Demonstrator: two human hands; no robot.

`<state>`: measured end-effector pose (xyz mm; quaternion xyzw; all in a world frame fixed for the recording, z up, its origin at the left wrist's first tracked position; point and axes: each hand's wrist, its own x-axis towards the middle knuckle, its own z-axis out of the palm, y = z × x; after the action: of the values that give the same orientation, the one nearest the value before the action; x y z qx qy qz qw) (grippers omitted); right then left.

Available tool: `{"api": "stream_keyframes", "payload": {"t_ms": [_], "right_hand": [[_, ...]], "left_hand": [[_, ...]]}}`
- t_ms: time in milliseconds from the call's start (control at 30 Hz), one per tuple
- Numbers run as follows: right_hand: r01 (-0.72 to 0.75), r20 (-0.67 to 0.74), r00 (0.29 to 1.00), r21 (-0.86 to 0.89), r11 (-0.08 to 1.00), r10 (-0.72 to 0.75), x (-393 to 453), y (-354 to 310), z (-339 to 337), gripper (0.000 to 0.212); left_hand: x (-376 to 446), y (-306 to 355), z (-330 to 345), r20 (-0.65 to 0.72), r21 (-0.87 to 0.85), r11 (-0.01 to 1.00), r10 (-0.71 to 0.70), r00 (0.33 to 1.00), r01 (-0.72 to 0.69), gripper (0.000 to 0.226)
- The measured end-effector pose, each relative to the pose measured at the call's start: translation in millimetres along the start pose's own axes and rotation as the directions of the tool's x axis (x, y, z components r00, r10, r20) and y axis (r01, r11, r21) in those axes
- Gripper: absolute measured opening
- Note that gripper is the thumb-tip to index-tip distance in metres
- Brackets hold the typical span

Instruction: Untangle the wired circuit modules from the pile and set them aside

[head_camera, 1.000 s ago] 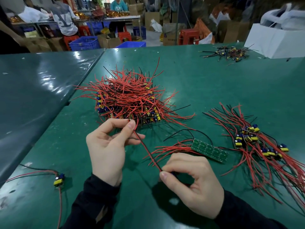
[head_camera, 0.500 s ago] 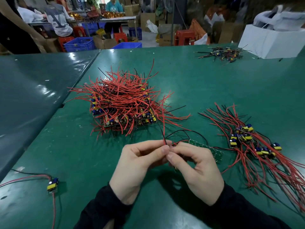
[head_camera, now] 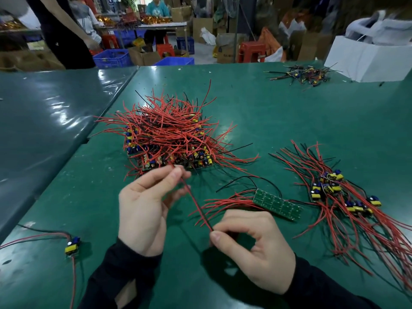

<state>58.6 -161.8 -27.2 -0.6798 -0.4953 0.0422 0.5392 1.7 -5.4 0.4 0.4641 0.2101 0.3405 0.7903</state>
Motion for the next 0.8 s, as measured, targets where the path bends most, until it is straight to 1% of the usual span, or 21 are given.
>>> {"api": "stream_keyframes", "payload": {"t_ms": [167, 233, 300, 333, 367, 400, 433, 467, 500, 533, 567, 600, 667, 733, 800], "right_hand": [[0.047, 0.056, 0.997, -0.005, 0.999, -0.046, -0.4, -0.3, -0.9, 0.016], [0.058, 0.113, 0.992, -0.027, 0.998, -0.054, -3.3, 0.8, -0.5, 0.015], [-0.006, 0.145, 0.989, 0.043, 0.999, 0.0, -4.5, 2.1, 1.4, 0.013], [-0.067, 0.122, 0.991, 0.12, 0.99, 0.052, -2.1, 1.7, 1.3, 0.012], [-0.136, 0.064, 0.99, 0.225, 0.965, 0.124, 2.4, 0.5, -0.6, 0.01], [-0.193, -0.017, 0.977, 0.351, 0.917, 0.212, 8.0, -0.6, -4.0, 0.008], [-0.23, -0.1, 0.944, 0.482, 0.846, 0.313, 13.4, -0.2, -9.3, 0.006], [-0.249, -0.166, 0.894, 0.589, 0.769, 0.417, 17.4, 1.9, -15.2, 0.011], [-0.263, -0.204, 0.838, 0.66, 0.703, 0.506, 20.4, 3.6, -21.0, 0.017], [-0.272, -0.226, 0.788, 0.706, 0.653, 0.573, 22.5, 5.0, -25.6, 0.02], [-0.277, -0.232, 0.747, 0.743, 0.609, 0.623, 24.3, 5.3, -28.7, 0.019], [-0.278, -0.224, 0.72, 0.774, 0.569, 0.657, 25.7, 5.2, -30.2, 0.017], [-0.277, -0.199, 0.69, 0.815, 0.508, 0.696, 27.0, 4.9, -29.2, 0.014], [-0.298, -0.187, 0.684, 0.81, 0.505, 0.705, 26.6, 5.1, -26.5, 0.007], [-0.326, -0.203, 0.694, 0.767, 0.553, 0.691, 25.1, 6.3, -25.1, 0.002]], "left_hand": [[3.8, 7.7, -5.3, -0.043, -0.005, 1.0, 0.029, 0.999, -0.029, 0.007], [9.0, 12.6, -9.6, -0.11, -0.066, 0.996, 0.05, 0.993, -0.058, 0.007], [14.0, 16.9, -14.8, -0.189, -0.12, 0.987, 0.081, 0.979, -0.105, 0.013], [13.6, 16.3, -14.9, -0.197, -0.122, 0.985, 0.099, 0.975, -0.124, 0.013], [10.4, 13.8, -12.4, -0.179, -0.107, 0.985, 0.117, 0.977, -0.138, 0.011], [5.9, 9.8, -9.0, -0.146, -0.075, 0.985, 0.142, 0.979, -0.154, 0.007], [0.6, 4.6, -4.9, -0.105, -0.022, 0.984, 0.172, 0.979, -0.175, 0.006], [-4.4, -1.3, -1.2, -0.047, 0.052, 0.977, 0.208, 0.977, -0.206, 0.009], [-9.0, -7.7, 2.4, 0.033, 0.132, 0.964, 0.228, 0.973, -0.231, 0.014], [-13.2, -14.1, 5.9, 0.122, 0.202, 0.951, 0.215, 0.969, -0.236, 0.019], [-17.2, -20.1, 9.2, 0.208, 0.254, 0.944, 0.161, 0.965, -0.212, 0.023], [-20.6, -25.9, 11.6, 0.279, 0.294, 0.941, 0.082, 0.957, -0.166, 0.026], [-26.3, -35.8, 14.8, 0.375, 0.351, 0.934, -0.081, 0.924, -0.061, 0.031], [-29.4, -42.1, 14.9, 0.409, 0.388, 0.922, -0.158, 0.899, -0.015, 0.028], [-30.3, -44.6, 13.4, 0.412, 0.403, 0.915, -0.163, 0.896, -0.019, 0.015]]}}
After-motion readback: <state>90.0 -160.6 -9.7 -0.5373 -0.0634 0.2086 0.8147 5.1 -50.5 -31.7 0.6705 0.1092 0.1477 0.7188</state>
